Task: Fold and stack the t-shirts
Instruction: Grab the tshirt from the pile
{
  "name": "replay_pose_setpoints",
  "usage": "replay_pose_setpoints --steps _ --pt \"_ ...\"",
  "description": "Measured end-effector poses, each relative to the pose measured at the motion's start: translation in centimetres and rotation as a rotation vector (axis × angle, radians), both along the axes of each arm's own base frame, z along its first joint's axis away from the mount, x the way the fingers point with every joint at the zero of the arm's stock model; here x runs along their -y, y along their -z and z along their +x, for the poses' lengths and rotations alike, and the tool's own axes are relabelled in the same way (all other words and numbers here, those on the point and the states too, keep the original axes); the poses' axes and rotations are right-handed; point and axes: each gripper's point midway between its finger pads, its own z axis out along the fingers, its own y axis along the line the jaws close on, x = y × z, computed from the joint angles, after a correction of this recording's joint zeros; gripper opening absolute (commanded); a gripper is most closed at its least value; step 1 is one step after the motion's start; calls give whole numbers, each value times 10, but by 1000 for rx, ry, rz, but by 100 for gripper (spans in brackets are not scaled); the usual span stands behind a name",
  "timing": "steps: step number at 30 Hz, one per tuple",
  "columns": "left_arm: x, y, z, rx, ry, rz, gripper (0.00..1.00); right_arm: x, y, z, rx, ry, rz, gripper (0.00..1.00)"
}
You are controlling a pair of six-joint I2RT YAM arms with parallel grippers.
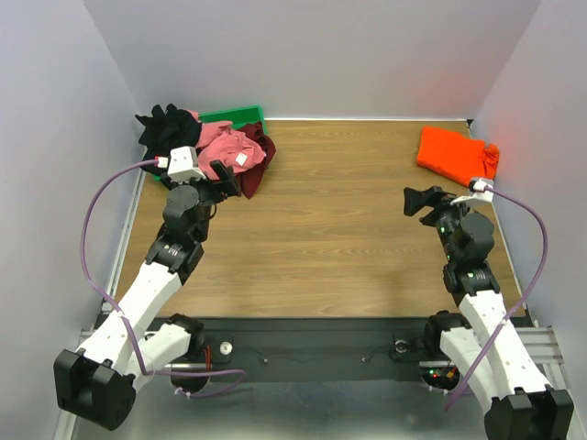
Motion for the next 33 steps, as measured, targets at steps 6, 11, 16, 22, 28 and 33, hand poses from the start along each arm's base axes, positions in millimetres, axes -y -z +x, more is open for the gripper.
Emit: replay_pose_setpoints --steps 6,11,16,22,28,33 --pt "-5 -4 1 5 -29 2 99 5 -1 0 4 31 4 100" --pt "-9 -6 2 7 -49 5 99 8 -1 1 3 45 4 100" --pt "-12 0 7 -13 -72 38 99 10 -1 1 3 59 9 100" --pt "-7 22 49 -113 -122 134 99 11 2 1 -3 68 15 100" --pt "-7 67 100 -232 -125 199 99 11 8 0 -14 69 17 100" --pt "-19 87 144 -292 -133 209 99 12 4 -3 3 69 19 100"
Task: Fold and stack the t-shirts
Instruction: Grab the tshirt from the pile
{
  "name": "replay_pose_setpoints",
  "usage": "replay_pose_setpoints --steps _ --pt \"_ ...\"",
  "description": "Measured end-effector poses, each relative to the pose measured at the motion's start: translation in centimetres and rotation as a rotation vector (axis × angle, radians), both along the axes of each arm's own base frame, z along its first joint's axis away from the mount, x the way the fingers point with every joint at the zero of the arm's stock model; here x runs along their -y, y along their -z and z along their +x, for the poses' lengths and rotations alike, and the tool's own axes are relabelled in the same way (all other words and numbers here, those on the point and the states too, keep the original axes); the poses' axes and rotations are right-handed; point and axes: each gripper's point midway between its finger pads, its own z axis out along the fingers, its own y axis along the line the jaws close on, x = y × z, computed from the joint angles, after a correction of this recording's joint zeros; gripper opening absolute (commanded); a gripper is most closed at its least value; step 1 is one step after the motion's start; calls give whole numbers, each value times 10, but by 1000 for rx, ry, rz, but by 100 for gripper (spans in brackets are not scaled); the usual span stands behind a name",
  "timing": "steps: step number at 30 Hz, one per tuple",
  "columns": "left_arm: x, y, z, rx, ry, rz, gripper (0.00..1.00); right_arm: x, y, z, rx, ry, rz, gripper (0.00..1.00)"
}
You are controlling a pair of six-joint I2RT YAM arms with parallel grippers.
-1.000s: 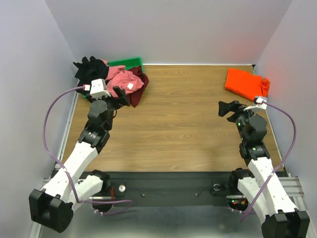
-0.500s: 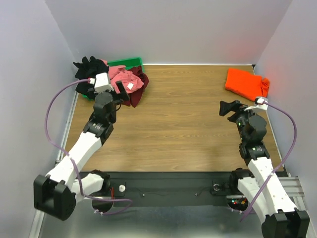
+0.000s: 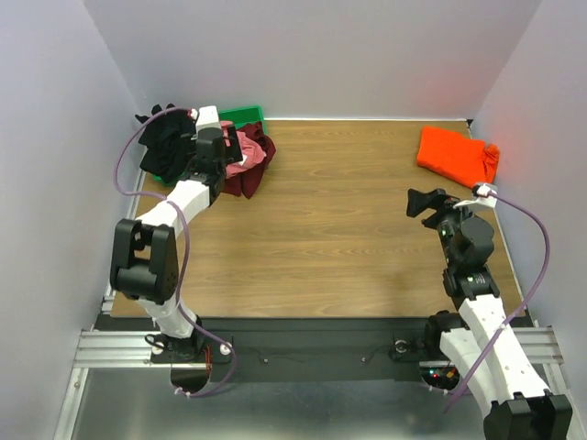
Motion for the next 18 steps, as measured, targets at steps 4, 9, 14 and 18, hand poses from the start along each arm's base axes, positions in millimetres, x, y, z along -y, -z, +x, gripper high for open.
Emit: replay_pose_setpoints --steps 4,9,14,18 --pt "-12 16 28 -35 -18 -2 99 0 -1 -2 6 -2 3 100" --pt "-18 49 48 -107 -5 -16 99 -2 -1 -2 7 -9 7 100" --pt "-18 84 60 -188 -1 -12 99 -3 -1 -2 8 -14 8 100" --pt "-15 98 70 -231 3 -8 88 -4 -1 -3 9 -21 9 100"
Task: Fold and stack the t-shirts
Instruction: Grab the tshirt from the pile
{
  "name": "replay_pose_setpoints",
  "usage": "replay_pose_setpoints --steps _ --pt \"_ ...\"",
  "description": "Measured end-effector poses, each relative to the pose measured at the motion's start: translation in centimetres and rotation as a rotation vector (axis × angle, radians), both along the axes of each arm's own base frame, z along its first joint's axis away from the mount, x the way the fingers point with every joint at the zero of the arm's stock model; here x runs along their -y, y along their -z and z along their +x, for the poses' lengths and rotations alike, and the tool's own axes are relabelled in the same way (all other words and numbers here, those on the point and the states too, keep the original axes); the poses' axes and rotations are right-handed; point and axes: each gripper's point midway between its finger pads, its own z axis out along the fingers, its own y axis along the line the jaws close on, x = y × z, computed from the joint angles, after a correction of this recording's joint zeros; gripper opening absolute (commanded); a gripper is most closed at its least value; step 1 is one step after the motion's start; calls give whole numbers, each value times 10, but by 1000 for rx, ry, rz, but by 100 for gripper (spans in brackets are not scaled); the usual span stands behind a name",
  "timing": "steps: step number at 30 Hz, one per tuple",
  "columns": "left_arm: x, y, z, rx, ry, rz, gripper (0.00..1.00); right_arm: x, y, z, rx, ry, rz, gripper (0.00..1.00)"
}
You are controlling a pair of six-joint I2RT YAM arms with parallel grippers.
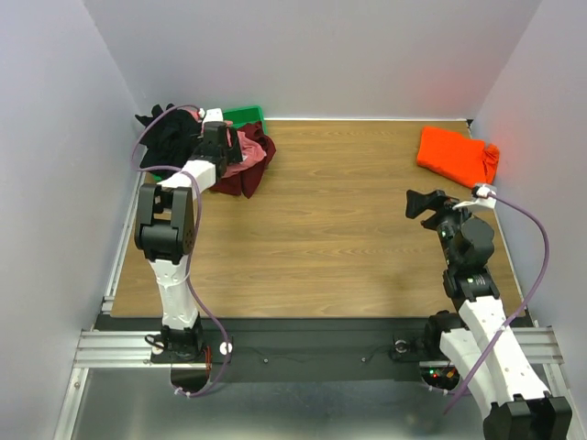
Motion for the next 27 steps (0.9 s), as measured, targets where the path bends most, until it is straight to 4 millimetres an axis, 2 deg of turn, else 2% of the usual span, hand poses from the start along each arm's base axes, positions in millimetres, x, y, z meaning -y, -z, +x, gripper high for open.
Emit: replay_pose_setpoints --steps 1,2,3,7,11,13,15,20,27 --pt "1 -1 3 1 1 0 71 0 0 -1 1 -1 0 100" --pt "1 0 5 -2 2 -1 62 0 0 -1 4 -3 1 100" --pt "2 0 5 -6 5 -3 42 0 0 -2 7 -3 1 100" --pt "2 1 4 -21 8 -4 0 0 1 -5 14 -4 4 100" --pt "3 -10 6 -32 15 -4 0 0 1 -6 18 -3 4 100" --pt "3 -23 10 -27 16 -3 0 0 1 -6 17 -4 5 100" --pt "2 -43 17 -5 14 -5 0 0 1 -6 17 -5 5 100" --pt "9 -112 39 112 43 -18 0 -1 1 -7 17 -8 5 100" --pt "24 -194 49 242 117 -59 0 -2 -2 -8 29 -11 8 100"
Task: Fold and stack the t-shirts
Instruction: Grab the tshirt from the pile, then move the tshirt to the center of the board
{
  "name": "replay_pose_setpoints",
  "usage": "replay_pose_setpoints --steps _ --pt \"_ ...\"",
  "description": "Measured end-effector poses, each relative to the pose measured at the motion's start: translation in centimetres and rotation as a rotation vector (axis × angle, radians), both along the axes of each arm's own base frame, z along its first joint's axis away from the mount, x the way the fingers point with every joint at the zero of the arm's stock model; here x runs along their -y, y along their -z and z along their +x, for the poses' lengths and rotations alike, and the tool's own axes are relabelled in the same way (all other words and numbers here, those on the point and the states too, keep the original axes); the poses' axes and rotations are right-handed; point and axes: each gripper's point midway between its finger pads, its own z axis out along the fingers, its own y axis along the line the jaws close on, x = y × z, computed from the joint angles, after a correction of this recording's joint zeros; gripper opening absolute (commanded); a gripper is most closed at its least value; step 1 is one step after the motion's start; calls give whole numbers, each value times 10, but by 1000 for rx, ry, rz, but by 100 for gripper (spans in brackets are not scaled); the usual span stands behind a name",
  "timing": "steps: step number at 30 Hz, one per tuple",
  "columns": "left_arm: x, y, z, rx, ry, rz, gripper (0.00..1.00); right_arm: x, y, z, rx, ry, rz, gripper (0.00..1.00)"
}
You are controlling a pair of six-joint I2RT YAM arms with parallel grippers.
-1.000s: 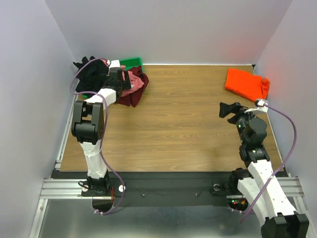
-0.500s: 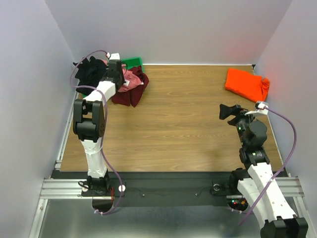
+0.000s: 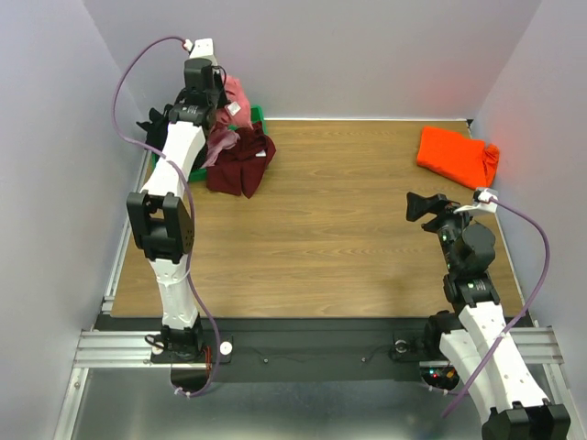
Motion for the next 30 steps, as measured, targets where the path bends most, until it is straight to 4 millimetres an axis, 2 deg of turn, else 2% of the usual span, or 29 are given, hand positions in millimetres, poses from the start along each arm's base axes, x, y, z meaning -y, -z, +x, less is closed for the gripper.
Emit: replay_pose_setpoints --steps 3,8,10,12,15,19,22,25,30 --pt "7 -16 0 30 38 -15 0 -1 0 0 0 -4 0 100" --pt "14 -28 -2 55 79 -30 0 -1 0 0 0 -5 0 100" --pt "16 -41 -4 86 90 -34 0 -1 0 0 0 -7 0 100" --pt "16 -58 -6 126 97 -30 0 -2 0 0 0 -10 0 100" --pt "16 -94 -8 210 106 -23 0 -3 0 0 0 -15 0 100" --pt "18 -161 -15 369 131 -16 0 -4 0 -1 0 -22 0 100" --pt "20 -197 -23 460 152 -18 0 -4 0 -1 0 -24 0 100" --pt "25 -217 -30 515 182 -22 0 -4 0 -1 1 -24 1 100" --pt "41 -234 -40 566 281 -38 0 -4 -1 -1 2 -24 1 100"
